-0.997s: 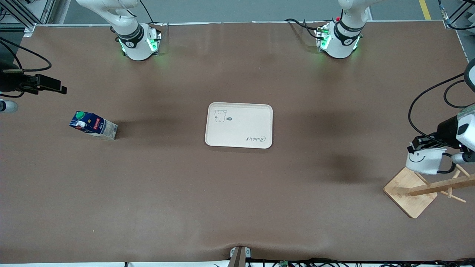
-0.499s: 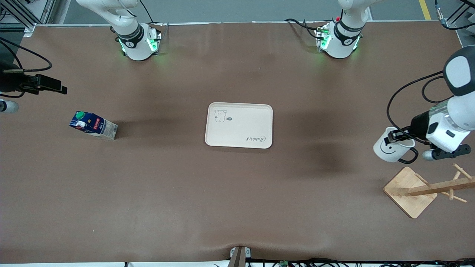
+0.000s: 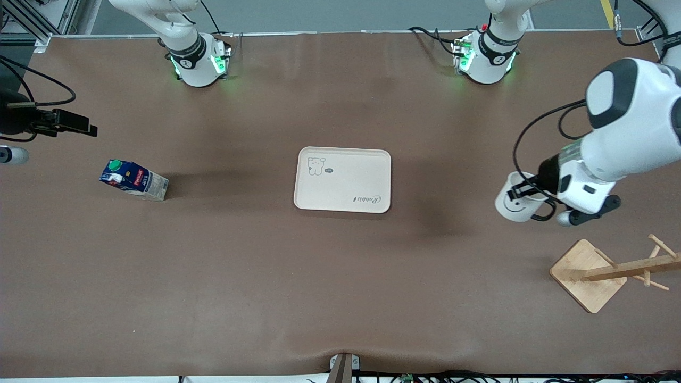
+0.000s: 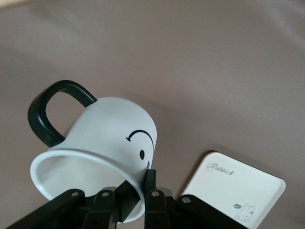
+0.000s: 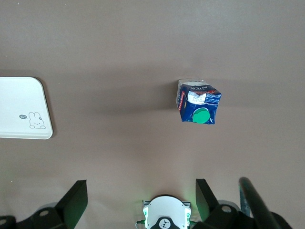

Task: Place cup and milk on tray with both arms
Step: 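Carry the held mug over the white tray with the left gripper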

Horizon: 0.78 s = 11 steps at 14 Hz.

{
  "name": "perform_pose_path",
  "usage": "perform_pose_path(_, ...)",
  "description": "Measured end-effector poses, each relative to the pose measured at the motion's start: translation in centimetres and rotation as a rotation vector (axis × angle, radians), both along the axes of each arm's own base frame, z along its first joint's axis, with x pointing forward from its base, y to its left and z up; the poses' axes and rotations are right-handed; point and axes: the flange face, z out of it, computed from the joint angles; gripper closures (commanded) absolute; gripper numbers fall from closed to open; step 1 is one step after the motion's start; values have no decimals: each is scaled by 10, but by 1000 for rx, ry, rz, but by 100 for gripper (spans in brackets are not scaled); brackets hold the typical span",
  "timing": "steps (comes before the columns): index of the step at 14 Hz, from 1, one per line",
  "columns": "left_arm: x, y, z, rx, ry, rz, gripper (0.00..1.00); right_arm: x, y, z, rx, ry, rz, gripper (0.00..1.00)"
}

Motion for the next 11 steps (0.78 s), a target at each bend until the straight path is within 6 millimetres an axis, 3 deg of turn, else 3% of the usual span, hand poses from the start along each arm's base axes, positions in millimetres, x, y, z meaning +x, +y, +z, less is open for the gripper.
perform_pose_path(6, -22, -117, -36, 19, 145, 212, 100, 1, 0, -3, 0, 5, 0, 0)
perform_pose_path(11, -29, -174, -67, 30, 237, 306, 100, 3, 0, -6, 0, 10, 0, 0)
